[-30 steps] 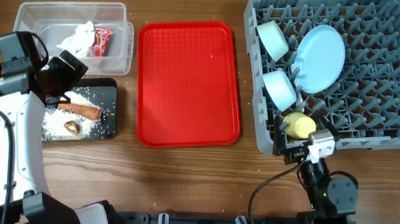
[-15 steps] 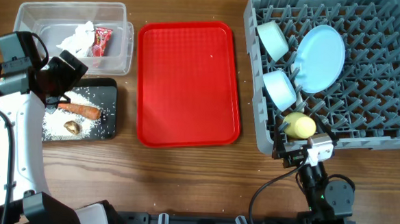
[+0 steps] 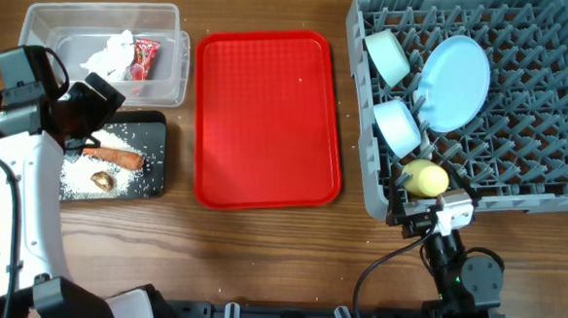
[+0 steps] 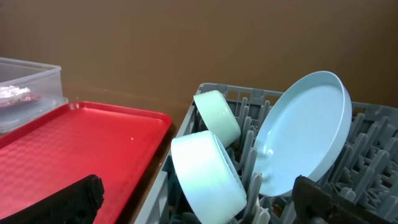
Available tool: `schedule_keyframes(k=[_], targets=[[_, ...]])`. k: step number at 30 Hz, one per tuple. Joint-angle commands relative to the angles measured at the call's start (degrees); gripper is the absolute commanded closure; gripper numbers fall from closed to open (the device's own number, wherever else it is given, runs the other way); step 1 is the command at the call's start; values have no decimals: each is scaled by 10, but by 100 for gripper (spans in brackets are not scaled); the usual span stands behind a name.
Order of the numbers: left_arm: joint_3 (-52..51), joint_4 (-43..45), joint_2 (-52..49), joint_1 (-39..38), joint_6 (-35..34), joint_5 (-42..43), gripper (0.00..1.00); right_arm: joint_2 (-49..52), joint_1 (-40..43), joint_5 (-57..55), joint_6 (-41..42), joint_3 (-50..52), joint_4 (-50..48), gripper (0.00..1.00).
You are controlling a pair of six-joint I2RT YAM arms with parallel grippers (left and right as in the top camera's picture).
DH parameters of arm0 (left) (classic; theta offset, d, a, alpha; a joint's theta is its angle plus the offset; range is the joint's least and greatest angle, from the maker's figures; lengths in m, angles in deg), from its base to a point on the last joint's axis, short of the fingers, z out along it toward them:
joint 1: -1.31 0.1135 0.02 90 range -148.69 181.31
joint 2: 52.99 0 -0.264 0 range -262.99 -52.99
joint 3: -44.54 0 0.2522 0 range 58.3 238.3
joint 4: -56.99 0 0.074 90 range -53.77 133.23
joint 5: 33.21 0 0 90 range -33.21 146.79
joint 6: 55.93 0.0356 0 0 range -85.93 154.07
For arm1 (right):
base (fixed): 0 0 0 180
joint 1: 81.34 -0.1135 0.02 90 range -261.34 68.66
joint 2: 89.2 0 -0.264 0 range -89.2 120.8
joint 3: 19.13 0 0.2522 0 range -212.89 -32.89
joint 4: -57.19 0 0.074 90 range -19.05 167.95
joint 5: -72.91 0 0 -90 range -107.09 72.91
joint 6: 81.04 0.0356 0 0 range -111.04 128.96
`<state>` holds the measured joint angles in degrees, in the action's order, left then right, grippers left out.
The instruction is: Sort waste into correct bins and load items into the dishwasher rack
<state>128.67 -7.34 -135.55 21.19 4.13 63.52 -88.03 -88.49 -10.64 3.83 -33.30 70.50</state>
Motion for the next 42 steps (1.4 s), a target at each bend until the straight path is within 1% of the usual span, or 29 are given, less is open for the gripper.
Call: schedule_keyframes(k=[1, 3, 4, 5, 7, 9, 14, 16, 21, 26, 32, 36, 42], targets=[[9, 32, 68, -26, 31, -13, 0, -3, 4, 9, 10, 1, -1, 0], [-4, 82, 106, -62, 110, -13, 0, -3, 4, 9, 10, 1, -1, 0], [-23, 120, 134, -86, 150, -13, 0, -3, 4, 9, 10, 1, -1, 0], [-40, 150, 157, -102, 174, -14, 0, -3, 4, 9, 10, 1, -1, 0], [-104, 220, 229, -128, 182, -19, 0, -3, 4, 9, 10, 1, -1, 0], [-200, 284, 318, -134, 182, -19, 0, -3, 4, 9, 10, 1, -1, 0], [-389, 383, 505, -135, 182, -19, 0, -3, 4, 9, 10, 1, -1, 0], [-442, 408, 558, -146, 193, -20, 0, -3, 4, 9, 10, 1, -1, 0], [-572, 493, 675, -185, 193, -49, 0, -3, 4, 9, 10, 1, -1, 0], [-650, 525, 752, -190, 192, -49, 0, -3, 4, 9, 10, 1, -1, 0], [-669, 525, 816, -190, 193, -73, 0, -3, 4, 9, 10, 1, -1, 0], [-672, 528, 824, -190, 192, -79, 0, -3, 4, 9, 10, 1, -1, 0], [-701, 555, 824, -190, 193, -79, 0, -3, 4, 9, 10, 1, -1, 0]])
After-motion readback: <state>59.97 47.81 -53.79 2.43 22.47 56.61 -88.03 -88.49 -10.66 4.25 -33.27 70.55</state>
